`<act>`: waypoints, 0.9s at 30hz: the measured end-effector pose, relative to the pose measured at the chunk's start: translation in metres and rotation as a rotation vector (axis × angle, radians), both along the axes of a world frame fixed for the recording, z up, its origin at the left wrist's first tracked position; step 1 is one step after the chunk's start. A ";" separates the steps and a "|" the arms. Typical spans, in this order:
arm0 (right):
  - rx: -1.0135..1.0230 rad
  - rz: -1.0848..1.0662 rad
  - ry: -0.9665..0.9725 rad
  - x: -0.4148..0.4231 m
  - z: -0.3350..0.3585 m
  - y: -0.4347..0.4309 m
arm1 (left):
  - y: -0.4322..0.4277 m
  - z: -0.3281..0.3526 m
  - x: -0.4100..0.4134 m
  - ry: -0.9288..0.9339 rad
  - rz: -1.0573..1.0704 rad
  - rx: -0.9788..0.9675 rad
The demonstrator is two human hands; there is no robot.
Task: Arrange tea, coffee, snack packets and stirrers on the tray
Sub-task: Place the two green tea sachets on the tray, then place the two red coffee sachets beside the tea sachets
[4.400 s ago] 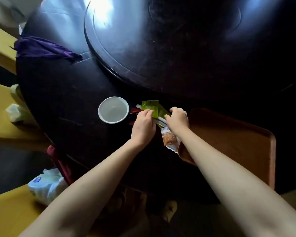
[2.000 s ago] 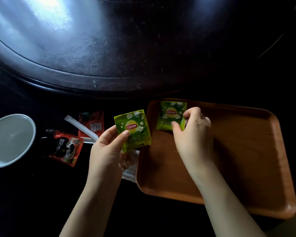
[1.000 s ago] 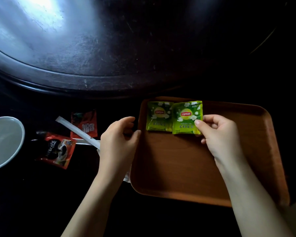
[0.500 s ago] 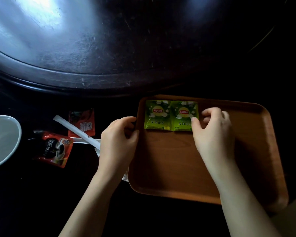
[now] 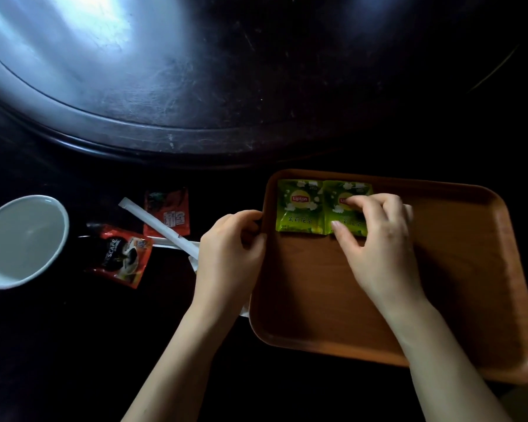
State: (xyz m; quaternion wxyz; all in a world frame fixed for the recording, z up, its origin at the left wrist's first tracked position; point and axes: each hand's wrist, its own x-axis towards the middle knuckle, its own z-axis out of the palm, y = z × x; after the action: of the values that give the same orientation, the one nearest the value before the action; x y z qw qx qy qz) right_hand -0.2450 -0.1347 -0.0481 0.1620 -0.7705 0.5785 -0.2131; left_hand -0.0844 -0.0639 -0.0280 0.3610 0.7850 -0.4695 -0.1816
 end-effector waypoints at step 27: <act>0.354 0.075 0.107 0.210 0.020 0.052 | 0.101 -0.031 0.083 -0.425 0.378 0.085</act>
State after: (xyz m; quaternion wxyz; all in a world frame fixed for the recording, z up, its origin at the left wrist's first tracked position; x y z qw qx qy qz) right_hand -0.0349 -0.0830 -0.0280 0.2718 -0.7613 0.5856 -0.0603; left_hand -0.0015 0.0371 -0.0586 0.2487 0.8935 -0.3720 0.0378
